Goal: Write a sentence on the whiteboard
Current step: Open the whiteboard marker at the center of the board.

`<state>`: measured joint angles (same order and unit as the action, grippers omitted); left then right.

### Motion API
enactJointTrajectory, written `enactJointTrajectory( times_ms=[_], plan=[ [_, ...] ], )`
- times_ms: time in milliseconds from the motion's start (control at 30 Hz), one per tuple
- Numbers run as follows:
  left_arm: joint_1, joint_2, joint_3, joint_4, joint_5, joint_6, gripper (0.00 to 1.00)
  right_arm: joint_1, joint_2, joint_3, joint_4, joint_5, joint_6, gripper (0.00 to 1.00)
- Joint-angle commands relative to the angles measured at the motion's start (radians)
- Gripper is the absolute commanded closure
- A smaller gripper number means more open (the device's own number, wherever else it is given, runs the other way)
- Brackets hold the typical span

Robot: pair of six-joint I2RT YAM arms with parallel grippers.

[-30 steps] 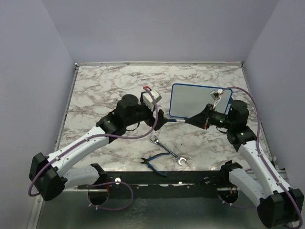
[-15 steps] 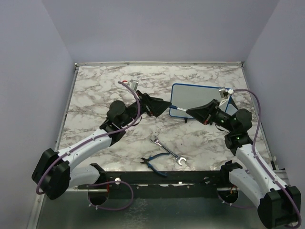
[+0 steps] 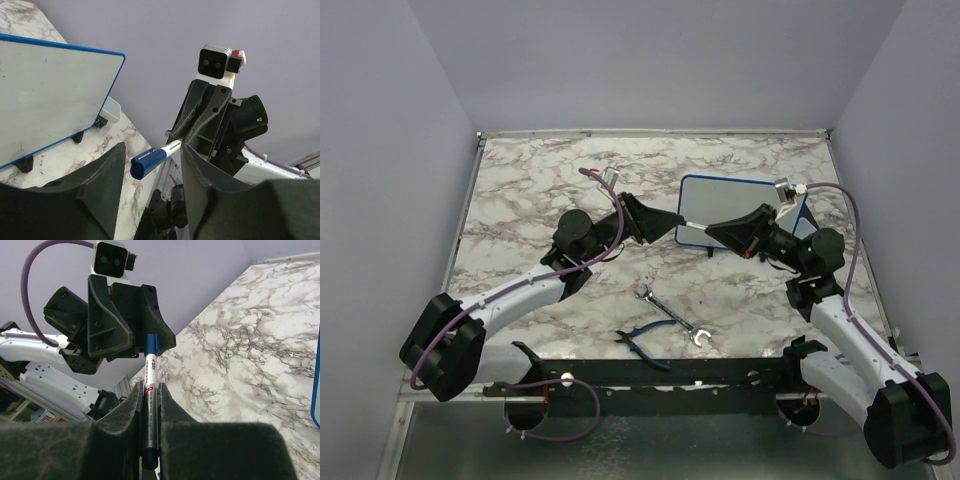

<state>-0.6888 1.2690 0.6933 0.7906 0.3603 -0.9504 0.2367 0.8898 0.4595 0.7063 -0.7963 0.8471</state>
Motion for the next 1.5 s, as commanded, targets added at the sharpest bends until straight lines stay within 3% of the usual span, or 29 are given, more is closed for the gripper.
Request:
enactJointTrajectory(
  times_ms=[0,133,367,733,1067,1467],
  plan=[
    [-0.003,0.019,0.025,0.056,0.040,-0.026,0.54,0.010,0.015,0.010,0.067,0.021,0.017,1.00],
    [-0.004,0.024,0.015,0.084,0.037,-0.046,0.63,0.012,0.015,0.010,0.069,0.025,0.017,1.00],
    [-0.003,0.044,-0.004,0.156,0.028,-0.110,1.00,0.013,0.005,-0.006,0.080,0.035,0.014,1.00],
    [0.072,0.000,-0.040,0.203,0.043,-0.217,1.00,0.012,-0.113,-0.037,0.019,0.076,-0.034,0.99],
    [0.159,-0.039,-0.065,0.221,0.094,-0.281,1.00,0.012,-0.114,-0.048,0.087,0.040,0.012,0.99],
    [0.322,-0.098,-0.093,0.219,0.170,-0.317,1.00,0.012,-0.237,0.012,-0.292,0.070,-0.159,1.00]
  ],
)
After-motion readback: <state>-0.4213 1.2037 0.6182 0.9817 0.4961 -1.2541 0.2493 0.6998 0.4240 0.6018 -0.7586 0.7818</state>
